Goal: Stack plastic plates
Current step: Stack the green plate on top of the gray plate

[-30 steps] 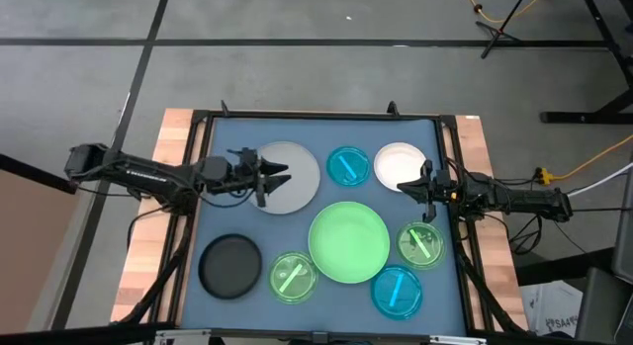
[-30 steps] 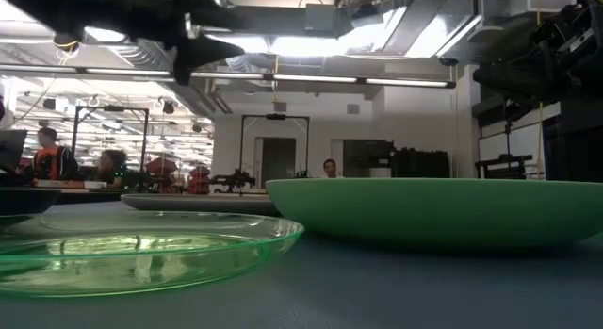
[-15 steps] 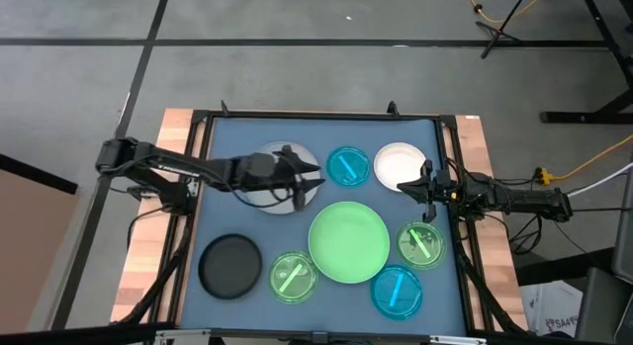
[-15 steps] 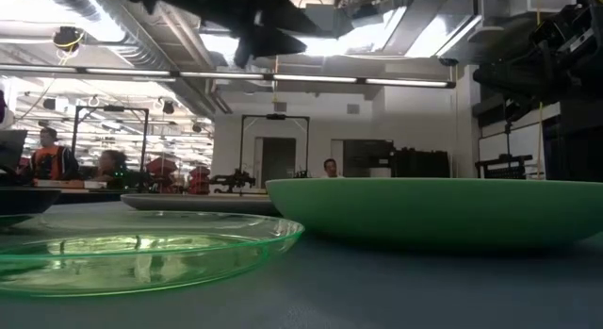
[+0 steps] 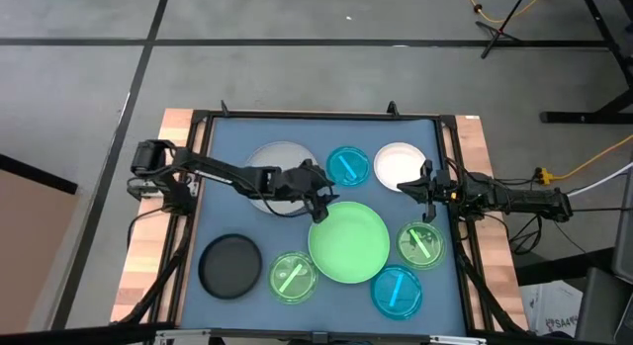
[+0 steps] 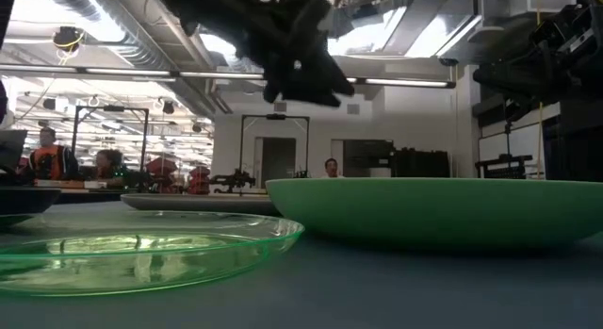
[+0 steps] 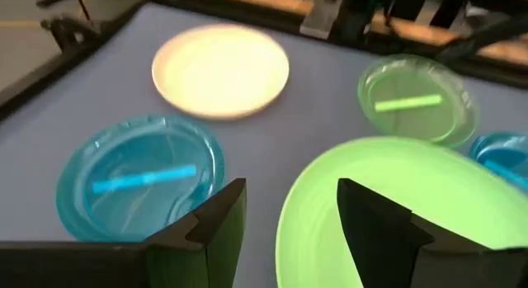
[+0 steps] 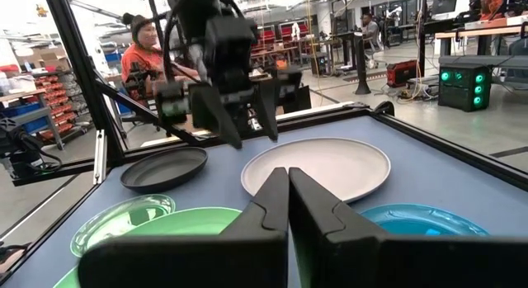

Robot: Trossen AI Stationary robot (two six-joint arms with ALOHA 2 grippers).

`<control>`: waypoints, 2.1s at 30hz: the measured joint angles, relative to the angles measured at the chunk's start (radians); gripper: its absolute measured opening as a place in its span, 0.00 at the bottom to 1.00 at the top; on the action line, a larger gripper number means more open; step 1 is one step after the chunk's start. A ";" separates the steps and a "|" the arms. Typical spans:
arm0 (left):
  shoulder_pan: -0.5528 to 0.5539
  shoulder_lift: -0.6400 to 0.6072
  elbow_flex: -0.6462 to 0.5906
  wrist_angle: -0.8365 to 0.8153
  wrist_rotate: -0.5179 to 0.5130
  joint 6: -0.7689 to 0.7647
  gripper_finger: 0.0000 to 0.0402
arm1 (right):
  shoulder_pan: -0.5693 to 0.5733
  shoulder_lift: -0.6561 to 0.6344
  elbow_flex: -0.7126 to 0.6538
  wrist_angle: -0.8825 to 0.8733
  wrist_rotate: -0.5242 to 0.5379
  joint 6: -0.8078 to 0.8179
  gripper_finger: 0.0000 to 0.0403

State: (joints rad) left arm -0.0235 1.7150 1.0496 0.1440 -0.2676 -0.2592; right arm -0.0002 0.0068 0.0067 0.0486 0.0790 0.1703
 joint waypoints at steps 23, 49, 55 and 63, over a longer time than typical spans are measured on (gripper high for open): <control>0.000 0.176 0.001 -0.037 0.001 -0.114 0.46 | 0.000 0.000 0.001 -0.018 -0.001 0.000 0.00; -0.015 0.246 0.001 -0.048 0.068 -0.237 0.29 | 0.000 0.000 0.001 -0.021 -0.001 0.000 0.00; -0.013 0.246 0.001 -0.048 0.068 -0.237 0.21 | 0.000 0.000 0.001 -0.021 -0.001 0.000 0.00; -0.013 0.245 0.001 -0.044 0.068 -0.240 0.10 | 0.000 0.000 0.001 -0.021 -0.001 0.000 0.00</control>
State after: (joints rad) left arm -0.0368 1.9598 1.0504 0.1002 -0.1997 -0.4994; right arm -0.0002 0.0067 0.0074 0.0277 0.0784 0.1703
